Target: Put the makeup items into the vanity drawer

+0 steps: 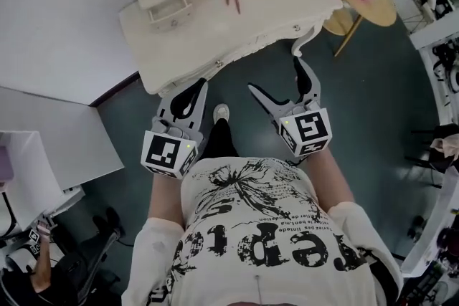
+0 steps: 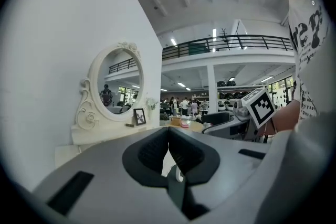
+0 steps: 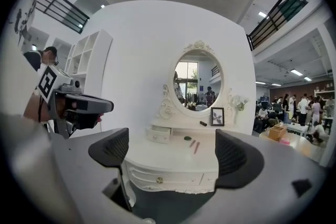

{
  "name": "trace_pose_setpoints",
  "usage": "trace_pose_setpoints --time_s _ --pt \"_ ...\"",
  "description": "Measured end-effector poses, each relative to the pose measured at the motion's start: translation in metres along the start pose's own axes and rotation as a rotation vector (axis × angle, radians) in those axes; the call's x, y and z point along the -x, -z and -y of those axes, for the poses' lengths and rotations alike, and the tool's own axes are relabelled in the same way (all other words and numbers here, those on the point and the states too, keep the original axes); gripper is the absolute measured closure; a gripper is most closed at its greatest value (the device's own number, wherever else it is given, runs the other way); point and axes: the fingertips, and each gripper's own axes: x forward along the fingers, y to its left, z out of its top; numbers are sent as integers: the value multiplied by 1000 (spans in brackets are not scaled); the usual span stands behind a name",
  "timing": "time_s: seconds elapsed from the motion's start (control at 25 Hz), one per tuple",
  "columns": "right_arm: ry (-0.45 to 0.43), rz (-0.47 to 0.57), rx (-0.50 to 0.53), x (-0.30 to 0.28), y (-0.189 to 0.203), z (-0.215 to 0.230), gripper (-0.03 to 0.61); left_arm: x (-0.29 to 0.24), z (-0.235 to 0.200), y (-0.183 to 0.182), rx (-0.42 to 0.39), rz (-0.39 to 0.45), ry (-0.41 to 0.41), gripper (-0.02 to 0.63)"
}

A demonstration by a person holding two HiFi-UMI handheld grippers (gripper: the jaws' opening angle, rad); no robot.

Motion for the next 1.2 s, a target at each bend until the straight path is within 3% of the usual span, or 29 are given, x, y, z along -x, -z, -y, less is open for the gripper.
trace_pose_setpoints --time_s 0.36,0.56,0.84,1.04,1.2 --pt "28 -86 20 -166 -33 66 89 -127 -141 -33 14 25 51 600" --pt "33 -153 -11 -231 -24 95 89 -177 -188 -36 33 -4 62 600" --pt "-2 -373 -59 -311 38 134 91 -231 -219 -20 67 -36 57 600" --pt "-63 -541 -96 -365 92 164 125 -273 -235 -3 70 -63 5 600" --pt "-155 -688 -120 -397 131 173 169 -304 -250 -2 134 -22 -75 600"
